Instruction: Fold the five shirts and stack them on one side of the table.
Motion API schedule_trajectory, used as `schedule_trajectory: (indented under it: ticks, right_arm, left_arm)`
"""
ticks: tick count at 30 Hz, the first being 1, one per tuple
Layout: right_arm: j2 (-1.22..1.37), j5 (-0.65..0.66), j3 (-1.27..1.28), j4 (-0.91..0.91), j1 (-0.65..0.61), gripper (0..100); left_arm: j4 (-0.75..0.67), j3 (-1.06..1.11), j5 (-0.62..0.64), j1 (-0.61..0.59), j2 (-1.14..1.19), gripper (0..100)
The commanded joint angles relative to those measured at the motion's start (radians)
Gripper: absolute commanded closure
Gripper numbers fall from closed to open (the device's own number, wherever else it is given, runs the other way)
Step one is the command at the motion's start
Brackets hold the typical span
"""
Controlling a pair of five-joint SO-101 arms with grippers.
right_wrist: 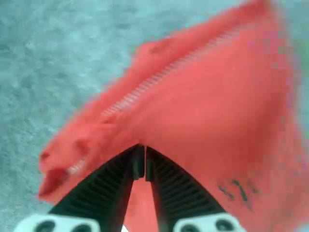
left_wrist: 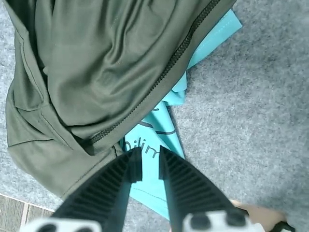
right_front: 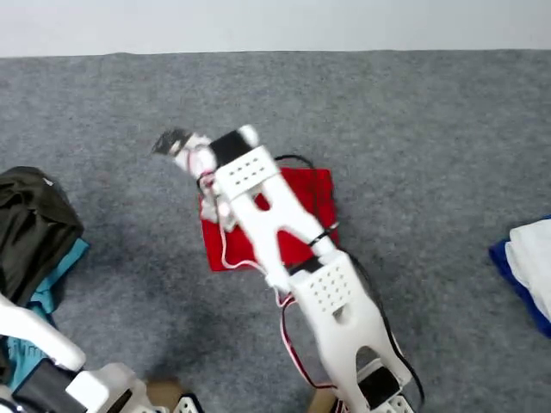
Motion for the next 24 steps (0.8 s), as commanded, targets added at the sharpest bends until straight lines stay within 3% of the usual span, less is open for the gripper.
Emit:
schedule_trajectory:
  ticks: [1, 5, 13, 19, 24]
  right_arm:
    - [0.021, 0.003, -0.029, 0.036, -0.059, 98.8]
    - [0.050, 0.009, -0.037, 0.027, -0.068, 98.8]
    - [-0.085, 0.009, -0.153, 0.004, 0.027, 98.7]
    - [-0.056, 0.009, -0.110, -0.312, 0.084, 98.7]
    - [0.088, 0.009, -0.071, -0.513, 0.058, 98.8]
  left_arm:
    - [0.021, -0.002, -0.005, -0.008, -0.041, 93]
    - [0.021, -0.002, -0.005, -0.008, -0.041, 93]
    - [0.021, -0.002, -0.002, -0.008, -0.041, 93]
    - [0.021, -0.002, 0.000, -0.002, -0.041, 93]
    - [0.021, -0.005, 0.000, -0.008, -0.041, 93]
